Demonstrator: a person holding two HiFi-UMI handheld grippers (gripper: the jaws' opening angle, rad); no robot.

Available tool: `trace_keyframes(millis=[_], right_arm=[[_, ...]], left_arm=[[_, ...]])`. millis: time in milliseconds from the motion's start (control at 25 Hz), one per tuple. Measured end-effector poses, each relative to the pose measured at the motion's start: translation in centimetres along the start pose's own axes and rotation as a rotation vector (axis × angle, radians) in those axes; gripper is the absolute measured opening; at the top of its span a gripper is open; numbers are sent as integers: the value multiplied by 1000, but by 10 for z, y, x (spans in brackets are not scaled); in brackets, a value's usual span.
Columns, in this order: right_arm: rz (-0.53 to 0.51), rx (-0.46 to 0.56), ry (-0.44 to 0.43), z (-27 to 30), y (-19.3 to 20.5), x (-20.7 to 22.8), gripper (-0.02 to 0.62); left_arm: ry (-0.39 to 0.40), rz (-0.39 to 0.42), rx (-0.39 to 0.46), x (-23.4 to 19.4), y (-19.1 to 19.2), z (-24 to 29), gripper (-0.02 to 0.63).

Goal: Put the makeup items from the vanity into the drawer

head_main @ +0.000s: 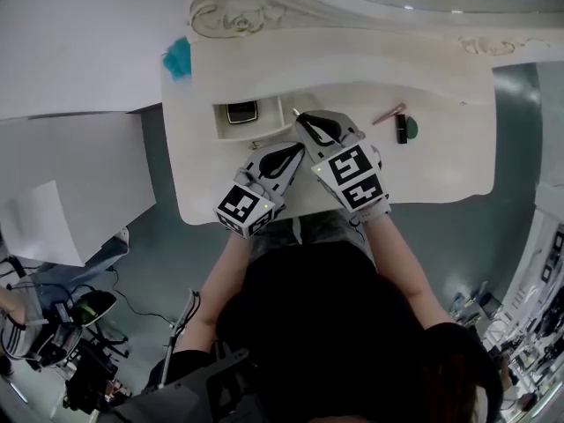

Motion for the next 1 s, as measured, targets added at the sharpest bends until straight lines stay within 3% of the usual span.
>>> trace_keyframes(millis=[240, 520, 800, 1000], right_arm=[[-110, 4, -86, 19, -24, -33, 44], [-354, -41, -148, 46, -41, -70, 44], [-413, -86, -212, 66, -45, -90, 45], [-386, -143, -266, 71, -45, -91, 46]], left_arm=[[-89, -10, 52, -10, -4, -33, 12], [-199, -34, 111, -22, 0, -75, 12], [-289, -59, 159, -29, 4, -106, 12], [-333, -67, 185, -34, 5, -121, 12]])
Point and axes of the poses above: the fingertips, and each gripper's own axes: z forward along the fingers, x to its right, y out of its underside, the point moved 5 cm from there along -z, backward along the fingers, and after that the axes turned 7 degrees about y, right-handed, at the moved point
